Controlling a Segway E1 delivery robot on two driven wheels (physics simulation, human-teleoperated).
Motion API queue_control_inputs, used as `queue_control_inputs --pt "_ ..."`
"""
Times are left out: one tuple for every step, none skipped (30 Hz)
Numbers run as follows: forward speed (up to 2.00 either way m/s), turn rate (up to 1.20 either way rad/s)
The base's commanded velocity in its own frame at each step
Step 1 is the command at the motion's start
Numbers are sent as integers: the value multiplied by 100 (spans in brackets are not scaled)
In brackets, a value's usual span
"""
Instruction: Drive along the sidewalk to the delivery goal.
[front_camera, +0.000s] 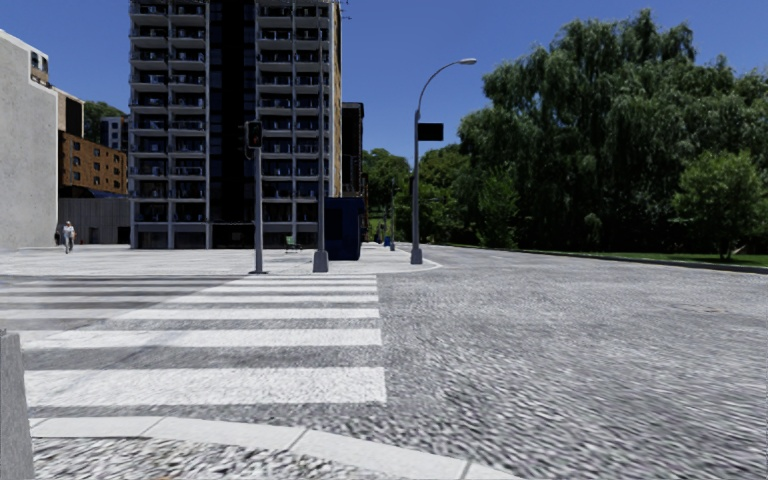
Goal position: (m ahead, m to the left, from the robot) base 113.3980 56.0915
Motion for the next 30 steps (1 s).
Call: queue_control_inputs --pt "176 61" --pt "175 55" --pt "175 55" --pt "175 47" --pt "174 45" --pt "173 46" --pt "173 65" --pt "173 88" --pt "172 101" --pt "172 105" --pt "172 105" --pt "172 105" --pt "172 90" --pt "172 50" --pt "172 43" --pt "172 43" --pt "172 42" --pt "171 41" --pt "171 41" --pt "171 48" --pt "171 68" --pt "171 68" --pt "171 76" --pt "170 71" --pt "170 28" --pt "170 8" --pt "168 1" --pt "167 0" --pt "166 0" --pt "165 0"
